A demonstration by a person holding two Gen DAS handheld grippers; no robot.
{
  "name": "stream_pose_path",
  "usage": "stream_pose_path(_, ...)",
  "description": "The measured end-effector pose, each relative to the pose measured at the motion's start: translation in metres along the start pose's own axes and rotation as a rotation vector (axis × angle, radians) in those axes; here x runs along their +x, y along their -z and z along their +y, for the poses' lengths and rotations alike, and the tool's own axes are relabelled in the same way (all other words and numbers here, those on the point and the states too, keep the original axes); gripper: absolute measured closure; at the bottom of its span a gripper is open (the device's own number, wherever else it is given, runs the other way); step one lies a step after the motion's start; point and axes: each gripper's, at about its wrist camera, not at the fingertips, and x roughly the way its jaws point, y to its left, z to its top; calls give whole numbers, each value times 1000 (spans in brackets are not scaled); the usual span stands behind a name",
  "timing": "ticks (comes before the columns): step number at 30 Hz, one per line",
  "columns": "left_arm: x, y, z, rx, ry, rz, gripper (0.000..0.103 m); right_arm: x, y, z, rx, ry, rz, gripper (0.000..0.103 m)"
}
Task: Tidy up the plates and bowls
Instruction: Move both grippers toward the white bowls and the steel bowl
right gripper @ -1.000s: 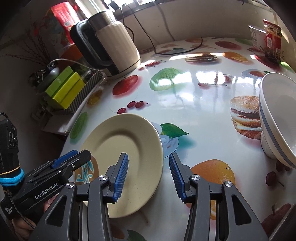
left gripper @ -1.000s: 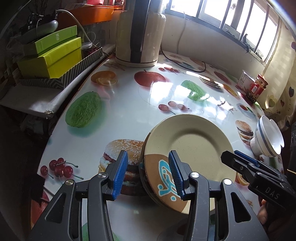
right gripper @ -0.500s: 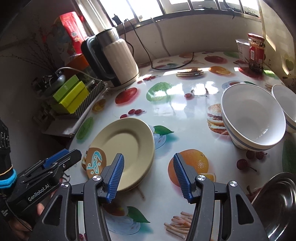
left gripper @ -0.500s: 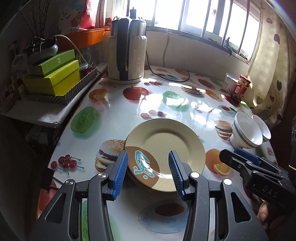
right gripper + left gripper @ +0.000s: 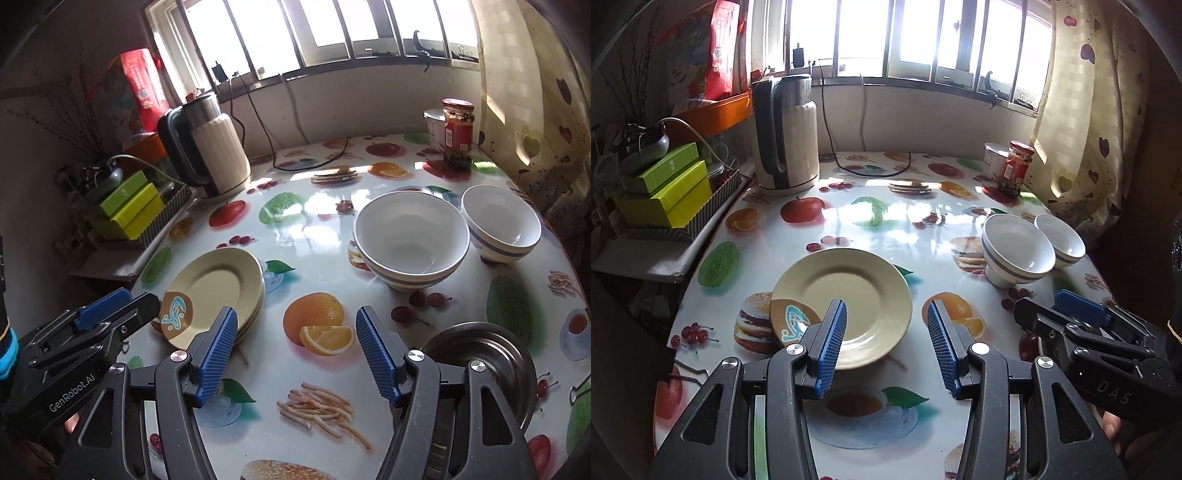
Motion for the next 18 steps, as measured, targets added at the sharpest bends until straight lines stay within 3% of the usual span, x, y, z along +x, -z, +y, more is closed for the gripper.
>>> stream_pose_path(4,3,-1,-18,20,49,10,56,-14,3,-17,21,41,-13,35)
stream_pose_path(18,24,-15,-61,64,92,39,56,-36,5,-74,113,131,-36,35)
